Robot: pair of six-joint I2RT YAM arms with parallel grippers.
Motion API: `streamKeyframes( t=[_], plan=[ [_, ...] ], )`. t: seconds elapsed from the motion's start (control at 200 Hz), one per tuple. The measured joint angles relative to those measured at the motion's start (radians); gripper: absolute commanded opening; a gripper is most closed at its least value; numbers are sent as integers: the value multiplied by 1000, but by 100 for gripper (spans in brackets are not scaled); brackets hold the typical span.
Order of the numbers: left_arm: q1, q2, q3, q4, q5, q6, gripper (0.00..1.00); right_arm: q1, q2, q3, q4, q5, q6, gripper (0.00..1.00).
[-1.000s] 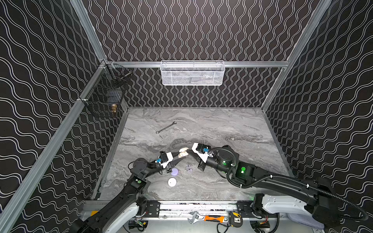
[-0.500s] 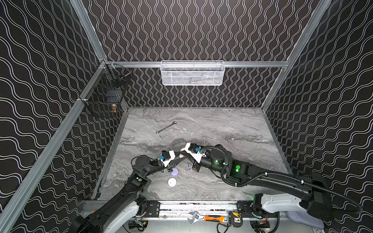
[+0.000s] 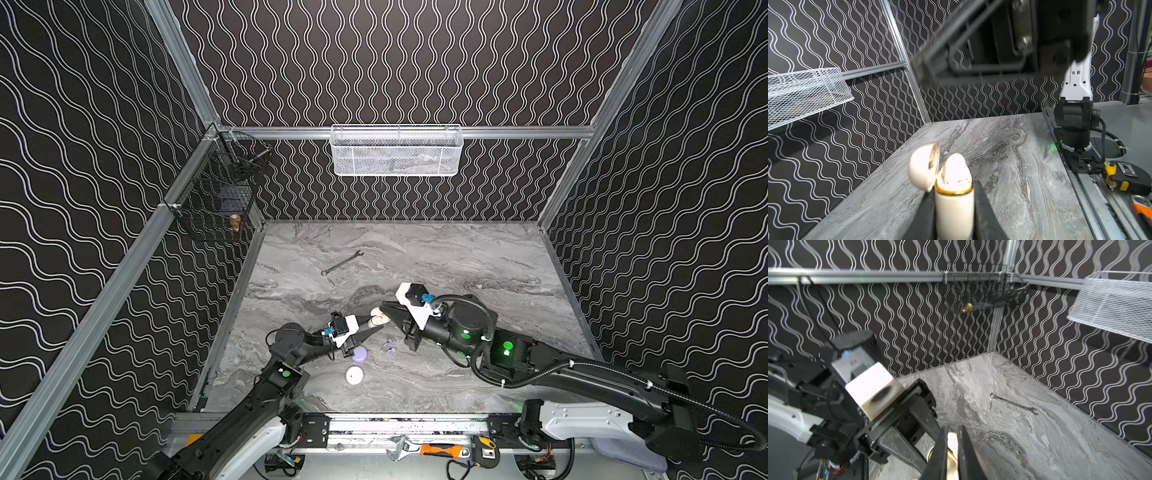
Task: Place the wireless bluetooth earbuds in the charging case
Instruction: 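Open the right gripper and raise it away from the case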
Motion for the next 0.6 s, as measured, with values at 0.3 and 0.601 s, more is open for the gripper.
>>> streamKeyframes(
  t=[0.3,0.601],
  plan=[
    [0,60,-16,126,135,7,0,-64,75,4,-39,86,31,13],
    [0,18,-16,125,149,8,0,-82,129,26,-90,-33,3,13]
  ],
)
